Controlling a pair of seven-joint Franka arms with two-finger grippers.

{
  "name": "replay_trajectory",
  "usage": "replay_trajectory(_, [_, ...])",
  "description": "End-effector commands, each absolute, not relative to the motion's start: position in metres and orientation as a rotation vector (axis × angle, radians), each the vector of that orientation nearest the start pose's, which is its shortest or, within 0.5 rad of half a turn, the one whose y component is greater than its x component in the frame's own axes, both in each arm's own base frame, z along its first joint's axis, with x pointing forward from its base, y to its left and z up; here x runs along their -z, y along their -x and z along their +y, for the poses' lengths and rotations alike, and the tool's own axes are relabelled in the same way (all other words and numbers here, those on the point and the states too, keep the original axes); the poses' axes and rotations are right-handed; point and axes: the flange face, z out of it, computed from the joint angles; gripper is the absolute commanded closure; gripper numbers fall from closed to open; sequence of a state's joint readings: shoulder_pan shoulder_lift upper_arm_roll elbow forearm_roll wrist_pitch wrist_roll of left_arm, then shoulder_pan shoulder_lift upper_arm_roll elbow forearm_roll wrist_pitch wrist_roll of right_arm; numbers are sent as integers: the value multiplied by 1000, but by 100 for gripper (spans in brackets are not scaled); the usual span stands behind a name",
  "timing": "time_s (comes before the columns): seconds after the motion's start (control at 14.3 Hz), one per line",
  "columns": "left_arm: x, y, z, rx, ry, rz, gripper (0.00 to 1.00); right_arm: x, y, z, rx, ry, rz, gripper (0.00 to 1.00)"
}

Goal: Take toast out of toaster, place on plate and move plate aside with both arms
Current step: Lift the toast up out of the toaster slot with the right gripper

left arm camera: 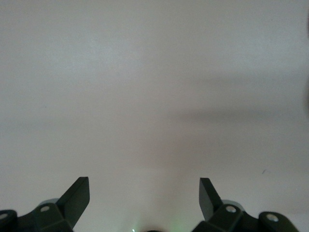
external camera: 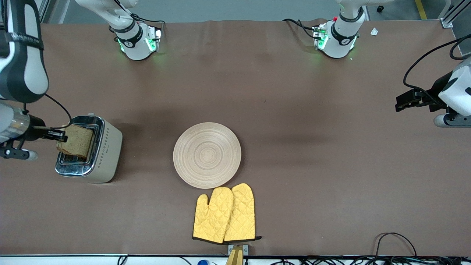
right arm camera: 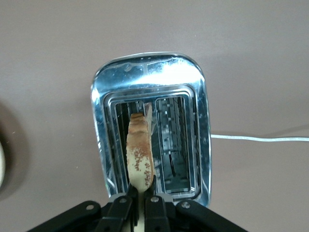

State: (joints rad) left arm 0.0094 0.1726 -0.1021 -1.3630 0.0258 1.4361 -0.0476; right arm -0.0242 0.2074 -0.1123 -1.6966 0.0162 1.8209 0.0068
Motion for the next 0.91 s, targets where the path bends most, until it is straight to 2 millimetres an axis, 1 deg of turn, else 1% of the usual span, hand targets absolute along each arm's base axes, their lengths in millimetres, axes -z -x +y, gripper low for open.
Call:
replay_trajectory(0.0, [-614,-589,-53,-151,3121,86,0,-495,-606,-71,-135,3112,199,98])
replay_trajectory(0.07, [-613,-589,-54,-153,3121,89,0,-506,-606,-66,-140,3112,188,98])
replay_trajectory(0.21, [-613,-589,-50,-156,3124,104,0,-515,-608,-41,-146,3114,139,98])
replay_trajectory(0.28, [-613,-589,-47,-161,3124,99,0,-516,-609,-24,-141,3108,101,99])
replay_trajectory(0.35, [-612,-589,-44,-163,3124,101,0,-515,-610,-9,-143,3062,95,99])
replay_trajectory(0.42, [-612,-589,-44,-163,3123,99,0,-515,-611,0,-141,2995,132,99])
replay_trajectory(0.56, [-611,-589,-49,-165,3121,91,0,-515,-612,25,-140,2903,146,100])
replay_trajectory(0.63, [-611,-589,-53,-160,3120,94,0,-513,-614,32,-143,2834,159,100])
replay_trajectory(0.7, [-611,-589,-55,-160,3120,98,0,-508,-616,39,-159,2732,191,100])
replay_trajectory(0.77, [-610,-590,-55,-160,3120,101,0,-490,-620,44,-192,2656,220,100])
replay_trajectory(0.84, [-610,-590,-55,-158,3120,101,0,-472,-625,50,-204,2621,246,100])
